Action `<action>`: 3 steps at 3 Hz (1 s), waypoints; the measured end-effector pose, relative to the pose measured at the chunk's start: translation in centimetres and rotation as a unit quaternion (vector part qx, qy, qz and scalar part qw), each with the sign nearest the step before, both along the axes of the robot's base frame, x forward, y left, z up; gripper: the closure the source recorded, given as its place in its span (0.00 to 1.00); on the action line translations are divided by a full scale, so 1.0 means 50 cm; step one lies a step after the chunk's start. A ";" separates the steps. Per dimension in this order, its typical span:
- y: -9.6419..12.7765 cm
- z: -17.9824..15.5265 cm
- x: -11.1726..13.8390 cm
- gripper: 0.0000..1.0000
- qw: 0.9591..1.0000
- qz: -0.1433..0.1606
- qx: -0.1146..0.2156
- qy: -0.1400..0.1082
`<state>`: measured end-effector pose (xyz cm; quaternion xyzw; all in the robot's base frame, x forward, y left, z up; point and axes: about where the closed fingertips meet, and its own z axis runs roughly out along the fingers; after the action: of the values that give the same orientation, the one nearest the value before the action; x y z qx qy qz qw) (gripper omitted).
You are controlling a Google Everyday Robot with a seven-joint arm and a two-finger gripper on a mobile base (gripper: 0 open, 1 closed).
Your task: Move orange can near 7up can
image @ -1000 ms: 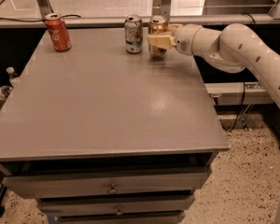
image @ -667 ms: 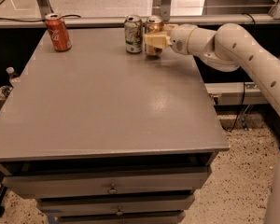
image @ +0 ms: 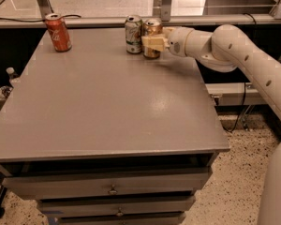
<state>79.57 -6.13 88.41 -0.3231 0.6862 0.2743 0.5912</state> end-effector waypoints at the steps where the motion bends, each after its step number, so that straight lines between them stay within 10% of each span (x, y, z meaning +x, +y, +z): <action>1: 0.004 -0.008 0.000 0.13 1.000 0.002 -0.002 0.008; 3: 0.014 -0.008 -0.022 0.00 1.000 0.012 0.001 0.011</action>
Offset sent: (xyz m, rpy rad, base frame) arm 0.0002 -0.0009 -0.0075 -0.0143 0.0371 0.0066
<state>78.49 -5.43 88.02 -0.3277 0.6887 0.2856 0.5803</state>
